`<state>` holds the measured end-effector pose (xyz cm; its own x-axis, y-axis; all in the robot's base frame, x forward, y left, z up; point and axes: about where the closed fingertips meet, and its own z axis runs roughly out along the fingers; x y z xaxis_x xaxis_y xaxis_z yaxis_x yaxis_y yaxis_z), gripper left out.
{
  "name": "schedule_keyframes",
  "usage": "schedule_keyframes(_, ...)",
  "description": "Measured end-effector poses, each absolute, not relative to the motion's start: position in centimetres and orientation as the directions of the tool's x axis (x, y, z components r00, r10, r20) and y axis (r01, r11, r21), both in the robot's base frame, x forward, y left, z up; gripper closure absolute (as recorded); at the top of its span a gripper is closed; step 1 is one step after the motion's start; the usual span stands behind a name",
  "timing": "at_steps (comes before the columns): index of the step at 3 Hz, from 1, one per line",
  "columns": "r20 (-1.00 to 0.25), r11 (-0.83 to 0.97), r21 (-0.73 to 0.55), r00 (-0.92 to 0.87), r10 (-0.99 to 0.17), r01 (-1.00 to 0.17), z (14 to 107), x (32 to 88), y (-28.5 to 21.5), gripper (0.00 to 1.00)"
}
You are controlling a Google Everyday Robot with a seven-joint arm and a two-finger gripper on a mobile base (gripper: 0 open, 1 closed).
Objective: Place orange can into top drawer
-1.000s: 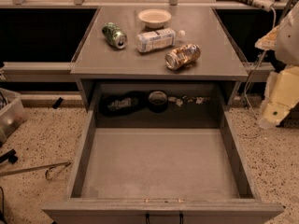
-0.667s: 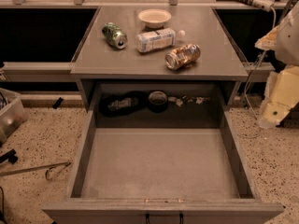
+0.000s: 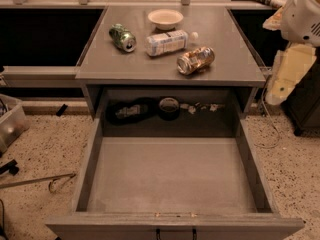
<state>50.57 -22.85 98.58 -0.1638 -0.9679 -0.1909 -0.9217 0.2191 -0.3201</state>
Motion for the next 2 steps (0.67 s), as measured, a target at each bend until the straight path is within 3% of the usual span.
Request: schedule_keyframes(2, -0.263, 0.181, -0.344, -0.091, -0.961, -0.921, 97.1, 64.7, -21.1, 0.0)
